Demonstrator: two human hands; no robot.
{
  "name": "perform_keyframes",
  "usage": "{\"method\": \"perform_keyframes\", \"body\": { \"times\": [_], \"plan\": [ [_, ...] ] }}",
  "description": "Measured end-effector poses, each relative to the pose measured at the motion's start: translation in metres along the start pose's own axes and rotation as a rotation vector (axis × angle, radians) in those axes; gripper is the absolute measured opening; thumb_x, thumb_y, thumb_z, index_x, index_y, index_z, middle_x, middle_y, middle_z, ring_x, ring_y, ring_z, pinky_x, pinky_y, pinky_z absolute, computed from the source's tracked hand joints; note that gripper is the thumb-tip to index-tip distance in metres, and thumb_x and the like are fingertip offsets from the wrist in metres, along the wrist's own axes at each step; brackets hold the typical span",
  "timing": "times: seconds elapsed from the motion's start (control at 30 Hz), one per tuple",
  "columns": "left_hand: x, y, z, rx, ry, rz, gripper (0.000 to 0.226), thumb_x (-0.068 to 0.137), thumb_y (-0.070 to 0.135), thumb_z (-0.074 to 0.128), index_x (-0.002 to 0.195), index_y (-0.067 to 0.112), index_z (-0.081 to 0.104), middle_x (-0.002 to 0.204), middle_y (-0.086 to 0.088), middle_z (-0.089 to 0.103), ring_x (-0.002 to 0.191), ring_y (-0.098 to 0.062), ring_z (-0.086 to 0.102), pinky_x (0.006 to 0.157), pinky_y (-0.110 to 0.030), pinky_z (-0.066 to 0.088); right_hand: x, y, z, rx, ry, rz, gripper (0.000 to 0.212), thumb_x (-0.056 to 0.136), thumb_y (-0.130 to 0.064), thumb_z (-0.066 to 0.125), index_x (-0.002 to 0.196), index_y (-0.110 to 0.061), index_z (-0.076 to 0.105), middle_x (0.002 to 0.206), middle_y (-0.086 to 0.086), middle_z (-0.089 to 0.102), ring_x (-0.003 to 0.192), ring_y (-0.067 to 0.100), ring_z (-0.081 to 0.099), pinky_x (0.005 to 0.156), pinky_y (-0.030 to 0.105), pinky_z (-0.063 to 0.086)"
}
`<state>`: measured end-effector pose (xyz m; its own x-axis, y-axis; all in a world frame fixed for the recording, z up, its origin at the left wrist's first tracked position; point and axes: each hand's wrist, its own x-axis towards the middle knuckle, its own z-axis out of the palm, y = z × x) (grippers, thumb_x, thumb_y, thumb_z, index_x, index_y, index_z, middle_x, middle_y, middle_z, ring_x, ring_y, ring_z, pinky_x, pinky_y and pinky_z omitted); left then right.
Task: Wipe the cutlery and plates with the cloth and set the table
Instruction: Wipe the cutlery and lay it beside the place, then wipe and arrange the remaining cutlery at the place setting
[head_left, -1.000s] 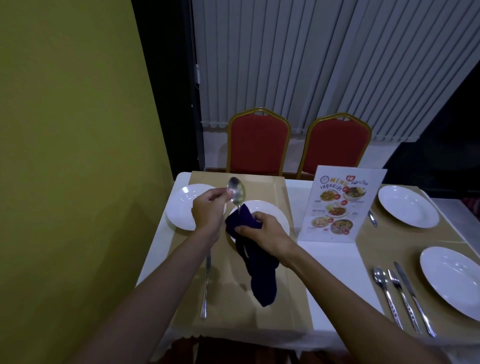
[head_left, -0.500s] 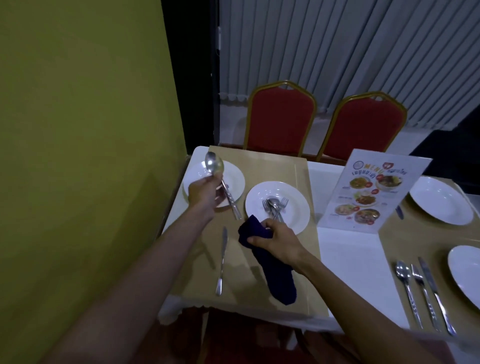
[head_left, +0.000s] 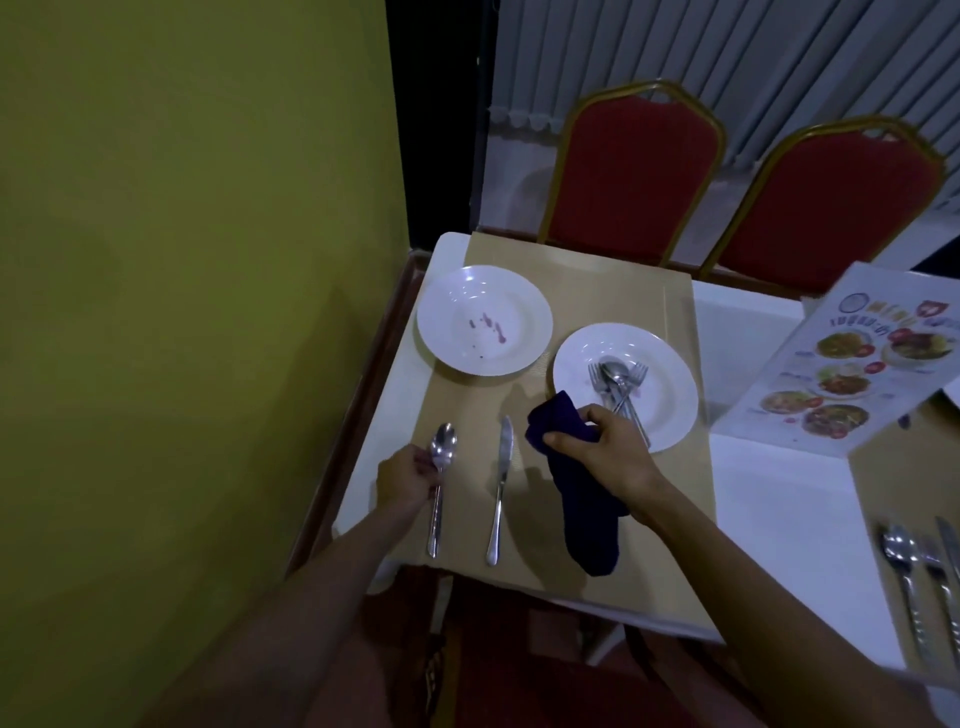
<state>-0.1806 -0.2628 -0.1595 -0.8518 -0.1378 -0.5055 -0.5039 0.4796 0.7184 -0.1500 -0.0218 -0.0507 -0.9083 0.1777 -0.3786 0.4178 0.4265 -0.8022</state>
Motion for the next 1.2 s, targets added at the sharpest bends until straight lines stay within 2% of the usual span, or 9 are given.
{"method": "perform_keyframes", "body": {
  "times": [0.07, 0.2, 0.33, 0.6, 0.77, 0.9, 1.0, 1.1, 1.2],
  "plan": [
    [-0.001, -0.002, -0.005, 0.168, 0.014, 0.15, 0.035, 0.076, 0.01, 0.08, 0.104, 0.002, 0.063, 0.105, -0.014, 0.062, 0.101, -0.032, 0.06, 0.079, -0.035, 0.05, 0.003, 0.0, 0.004, 0.004, -0.007, 0.015, 0.025, 0.08, -0.036, 0.078, 0.094, -0.027, 0.06, 0.091, -0.002, 0.07, 0.079, 0.019, 0.07, 0.074, 0.042, 0.061],
    [-0.016, -0.013, -0.018, 0.702, -0.074, 0.491, 0.078, 0.066, 0.049, 0.079, 0.133, 0.02, 0.05, 0.132, -0.001, 0.051, 0.122, -0.026, 0.042, 0.095, -0.039, 0.042, 0.008, 0.0, 0.012, 0.013, -0.016, 0.031, 0.024, 0.08, -0.037, 0.077, 0.092, -0.03, 0.058, 0.091, -0.005, 0.068, 0.079, 0.017, 0.068, 0.073, 0.04, 0.061],
    [-0.015, -0.038, -0.025, 0.982, -0.239, 0.619, 0.093, 0.07, 0.064, 0.069, 0.15, 0.031, 0.035, 0.16, 0.015, 0.022, 0.142, -0.022, 0.025, 0.109, -0.036, 0.027, 0.011, -0.002, 0.018, 0.015, -0.019, 0.019, 0.023, 0.08, -0.037, 0.078, 0.092, -0.03, 0.059, 0.089, -0.007, 0.069, 0.076, 0.015, 0.069, 0.068, 0.033, 0.06],
    [-0.001, -0.048, -0.042, 0.987, -0.258, 0.681, 0.093, 0.072, 0.057, 0.07, 0.152, 0.028, 0.031, 0.162, 0.015, 0.016, 0.138, -0.025, 0.028, 0.102, -0.039, 0.034, 0.01, -0.001, 0.02, 0.011, -0.021, 0.01, 0.023, 0.082, -0.034, 0.076, 0.09, -0.033, 0.055, 0.091, -0.008, 0.066, 0.079, 0.014, 0.066, 0.066, 0.03, 0.057],
    [-0.013, -0.038, -0.027, 0.921, -0.242, 0.708, 0.084, 0.083, 0.05, 0.064, 0.154, 0.027, 0.025, 0.165, 0.0, 0.009, 0.148, -0.029, 0.011, 0.111, -0.044, 0.026, 0.009, 0.013, 0.003, -0.012, 0.016, 0.038, 0.019, 0.085, -0.025, 0.071, 0.1, -0.028, 0.059, 0.091, -0.005, 0.067, 0.08, 0.016, 0.066, 0.068, 0.032, 0.058],
    [-0.023, 0.019, 0.019, 0.729, -0.158, 0.842, 0.057, 0.091, 0.026, 0.062, 0.145, 0.015, 0.045, 0.157, -0.008, 0.032, 0.142, -0.033, 0.027, 0.114, -0.045, 0.027, 0.01, 0.032, -0.029, 0.025, 0.142, 0.083, 0.013, 0.088, -0.022, 0.062, 0.099, -0.027, 0.058, 0.088, 0.0, 0.067, 0.077, 0.019, 0.066, 0.067, 0.035, 0.057],
    [-0.023, 0.068, 0.067, 0.607, -0.157, 0.795, 0.039, 0.099, 0.027, 0.051, 0.137, 0.018, 0.052, 0.147, 0.001, 0.045, 0.135, -0.024, 0.031, 0.109, -0.038, 0.032, 0.01, 0.047, -0.054, 0.037, 0.254, 0.112, 0.016, 0.087, -0.023, 0.062, 0.103, -0.022, 0.06, 0.084, -0.005, 0.065, 0.073, 0.014, 0.063, 0.056, 0.025, 0.047],
    [-0.024, 0.109, 0.122, 0.613, -0.141, 0.81, 0.028, 0.101, 0.029, 0.047, 0.123, 0.018, 0.061, 0.124, -0.002, 0.059, 0.121, -0.024, 0.043, 0.094, -0.033, 0.032, 0.012, 0.061, -0.078, 0.053, 0.315, 0.141, 0.017, 0.084, -0.024, 0.062, 0.101, -0.023, 0.062, 0.085, -0.005, 0.066, 0.073, 0.014, 0.064, 0.055, 0.026, 0.047],
    [-0.022, 0.139, 0.167, 0.588, -0.09, 0.694, 0.027, 0.101, 0.028, 0.047, 0.119, 0.014, 0.061, 0.117, -0.008, 0.061, 0.114, -0.027, 0.047, 0.092, -0.037, 0.041, 0.013, 0.074, -0.097, 0.058, 0.323, 0.156, 0.016, 0.083, -0.025, 0.062, 0.099, -0.024, 0.063, 0.085, -0.003, 0.067, 0.073, 0.016, 0.066, 0.057, 0.028, 0.051]
  ]
}}
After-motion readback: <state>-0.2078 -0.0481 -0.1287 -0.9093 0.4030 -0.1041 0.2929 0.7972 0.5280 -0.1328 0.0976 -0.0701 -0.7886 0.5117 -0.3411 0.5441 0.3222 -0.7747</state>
